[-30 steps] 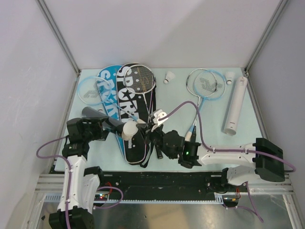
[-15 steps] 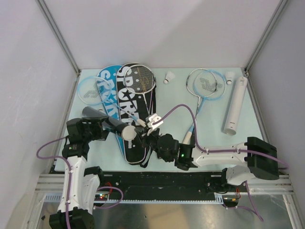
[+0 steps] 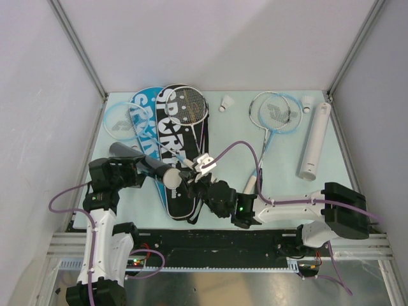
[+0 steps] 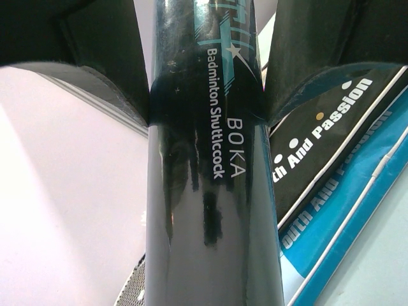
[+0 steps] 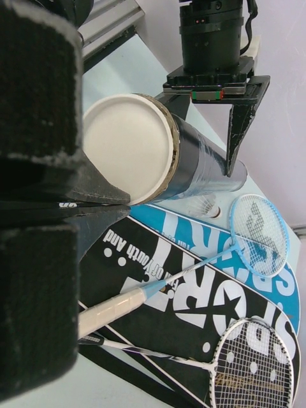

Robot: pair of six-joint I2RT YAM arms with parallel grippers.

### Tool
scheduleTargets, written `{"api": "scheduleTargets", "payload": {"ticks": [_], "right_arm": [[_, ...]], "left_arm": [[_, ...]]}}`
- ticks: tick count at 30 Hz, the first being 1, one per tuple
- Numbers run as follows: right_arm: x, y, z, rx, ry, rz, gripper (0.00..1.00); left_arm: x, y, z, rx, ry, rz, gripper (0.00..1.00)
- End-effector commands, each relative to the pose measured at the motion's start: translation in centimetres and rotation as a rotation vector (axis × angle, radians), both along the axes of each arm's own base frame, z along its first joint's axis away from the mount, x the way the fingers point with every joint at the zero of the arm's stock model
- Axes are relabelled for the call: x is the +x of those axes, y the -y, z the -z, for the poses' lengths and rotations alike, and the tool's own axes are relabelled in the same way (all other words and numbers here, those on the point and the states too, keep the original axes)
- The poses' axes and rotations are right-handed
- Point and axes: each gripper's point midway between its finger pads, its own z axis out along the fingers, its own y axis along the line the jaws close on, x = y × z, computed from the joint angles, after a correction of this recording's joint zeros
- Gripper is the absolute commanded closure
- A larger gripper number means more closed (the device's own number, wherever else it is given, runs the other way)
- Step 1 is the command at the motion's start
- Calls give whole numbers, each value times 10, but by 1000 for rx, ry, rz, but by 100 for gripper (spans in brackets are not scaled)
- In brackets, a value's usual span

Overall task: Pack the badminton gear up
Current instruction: Close the lid on the shuttle tube.

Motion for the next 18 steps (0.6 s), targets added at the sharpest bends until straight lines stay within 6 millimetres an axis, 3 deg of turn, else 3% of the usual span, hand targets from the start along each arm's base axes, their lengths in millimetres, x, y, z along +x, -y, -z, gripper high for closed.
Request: {"api": "scheduleTargets", "payload": {"ticks": [1, 11, 16, 18], "right_arm": [[6, -6, -23, 79, 14, 43, 100], [14, -4, -35, 93, 43, 104, 100], [14, -9, -23, 62, 32, 93, 99], [10, -11, -21, 60, 22, 73, 93]], "left_arm": [[5, 8, -34, -21, 105, 35, 79], [5, 9, -34, -29, 102, 40, 79], [5, 10, -37, -32, 106, 47, 79], [5, 10, -37, -34, 107, 48, 79]]}}
